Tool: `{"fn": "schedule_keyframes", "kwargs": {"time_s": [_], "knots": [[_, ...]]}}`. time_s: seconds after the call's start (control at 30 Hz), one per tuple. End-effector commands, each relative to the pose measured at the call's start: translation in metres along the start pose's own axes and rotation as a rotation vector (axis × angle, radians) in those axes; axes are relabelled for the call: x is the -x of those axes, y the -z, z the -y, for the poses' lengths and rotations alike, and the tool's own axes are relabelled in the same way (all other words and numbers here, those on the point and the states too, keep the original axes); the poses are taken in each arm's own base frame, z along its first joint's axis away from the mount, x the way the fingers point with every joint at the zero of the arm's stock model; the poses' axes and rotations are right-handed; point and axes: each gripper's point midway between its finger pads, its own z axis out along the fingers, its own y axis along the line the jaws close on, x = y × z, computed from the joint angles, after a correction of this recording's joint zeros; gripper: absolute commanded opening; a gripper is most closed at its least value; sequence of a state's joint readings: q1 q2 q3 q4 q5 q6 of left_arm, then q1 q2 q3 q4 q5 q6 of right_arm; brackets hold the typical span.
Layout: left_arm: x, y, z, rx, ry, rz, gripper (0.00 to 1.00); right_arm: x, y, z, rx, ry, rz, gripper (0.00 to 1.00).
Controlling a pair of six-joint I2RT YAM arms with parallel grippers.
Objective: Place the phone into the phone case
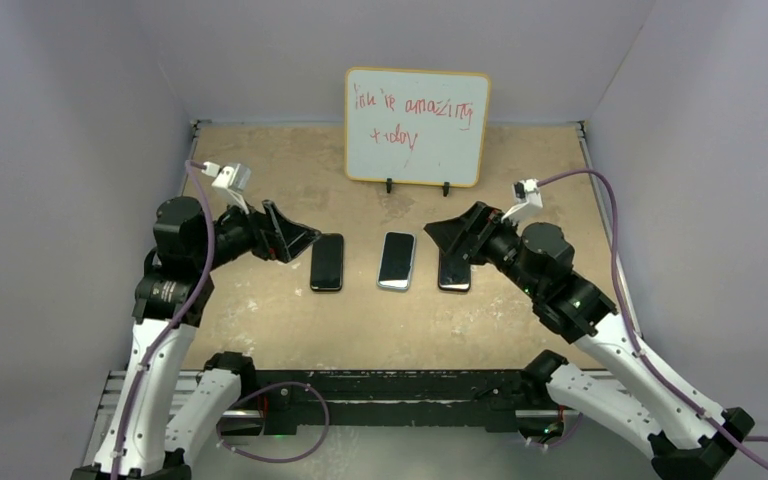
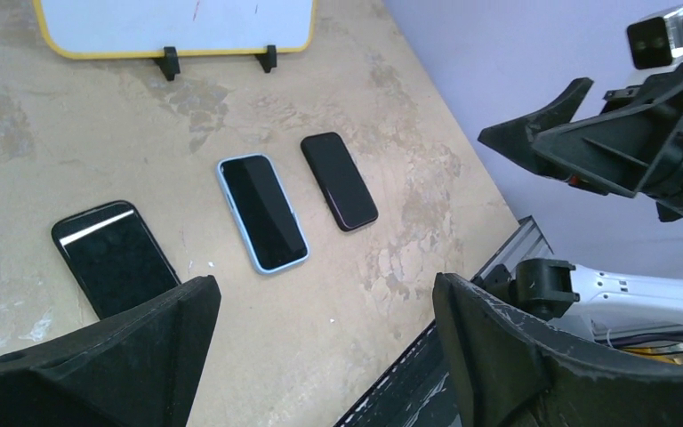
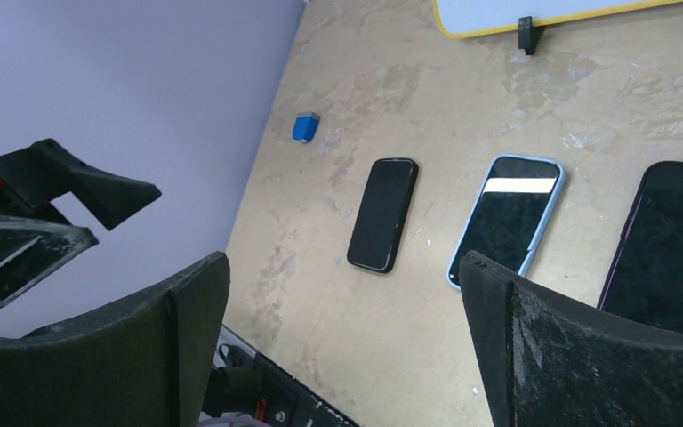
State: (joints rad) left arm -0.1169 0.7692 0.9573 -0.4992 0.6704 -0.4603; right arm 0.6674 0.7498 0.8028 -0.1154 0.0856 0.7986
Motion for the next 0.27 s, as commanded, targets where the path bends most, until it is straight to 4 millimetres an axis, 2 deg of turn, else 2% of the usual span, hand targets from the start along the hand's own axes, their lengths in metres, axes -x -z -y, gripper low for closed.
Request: {"fn": "schedule_keyframes", "kwargs": {"time_s": [0.0,0.23], "knots": [[0.0126,0.0065,0.0126,-0.033,-0.015,0.068,0.94,0.0053,0.0022,-0.0044,0.015,-0.021,0.025,0.99],[0.0141,0.0051,0.0084,-0.015,-0.012,0.077,0.94,0.0062,0.0033,-0.0057,0.013,-0.020,0.020,0.99]]}}
